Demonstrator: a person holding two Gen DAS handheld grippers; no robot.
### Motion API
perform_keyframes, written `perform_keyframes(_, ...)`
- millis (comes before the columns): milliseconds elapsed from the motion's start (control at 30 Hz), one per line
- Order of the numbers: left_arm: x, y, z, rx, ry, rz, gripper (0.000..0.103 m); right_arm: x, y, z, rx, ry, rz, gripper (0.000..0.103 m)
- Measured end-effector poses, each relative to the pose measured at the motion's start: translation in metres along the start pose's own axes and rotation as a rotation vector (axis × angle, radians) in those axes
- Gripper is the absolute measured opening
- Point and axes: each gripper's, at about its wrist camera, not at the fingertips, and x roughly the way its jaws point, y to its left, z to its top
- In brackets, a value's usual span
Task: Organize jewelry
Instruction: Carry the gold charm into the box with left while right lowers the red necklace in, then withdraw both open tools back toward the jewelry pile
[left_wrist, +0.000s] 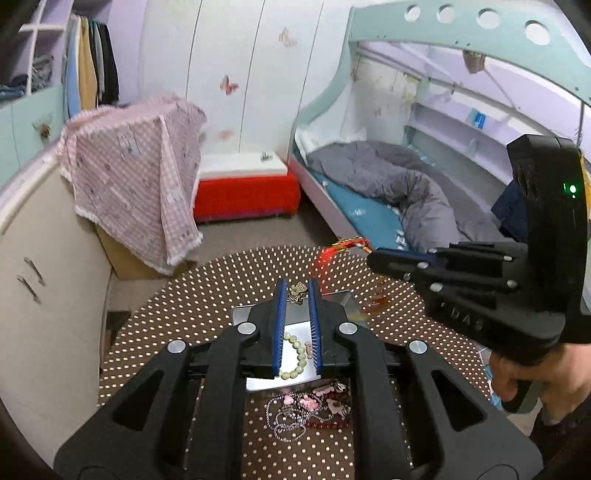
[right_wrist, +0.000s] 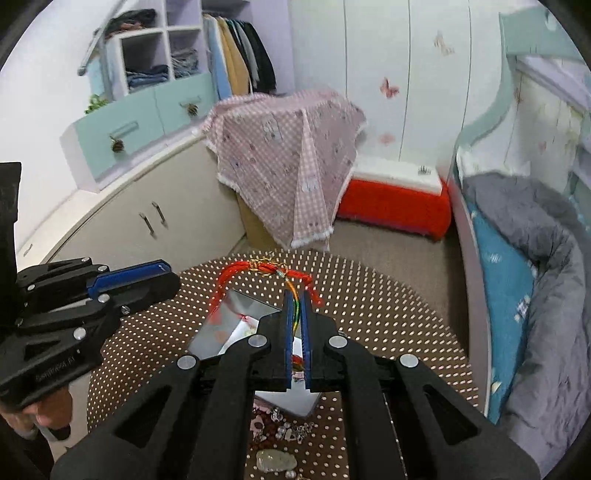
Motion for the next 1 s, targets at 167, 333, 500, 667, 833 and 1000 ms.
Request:
perform_keyframes(167, 0.003, 0.017, -0.003, -0.063, -0.055, 0.08, 0.096, 0.005, -0.013, -0.008, 0.069, 0.002, -0.022, 0.039)
perform_keyframes(333, -0.015, 0.022, -0.005, -0.076, -0.089, 0.15, 0.096, -0.024, -0.022, -0.013, 0.106, -0.087, -0.081, 0.095)
perform_keyframes(500, -0.039, 0.015, -0.007, -0.037, -0.144, 0.236, 0.096, -0.048, -0.023, -0.016, 0.104, -0.125, -0.093, 0.095)
perform_keyframes(667, -0.065, 0.004, -0.016, -0.029, -0.187, 0.265, 0.097, -0.07, -0.021, -0.022, 0.1, -0.153, -0.094, 0.095)
perform_keyframes(833, -0.084, -0.008, -0.028, -0.018, -0.225, 0.28, 0.097, -0.088, -0.015, -0.03, 0.093, -0.181, -0.092, 0.095)
perform_keyframes(1000, -0.1, -0.012, -0.044, -0.014, -0.248, 0.289, 0.097, -0.102, -0.006, -0.049, 0.08, -0.201, -0.087, 0.095)
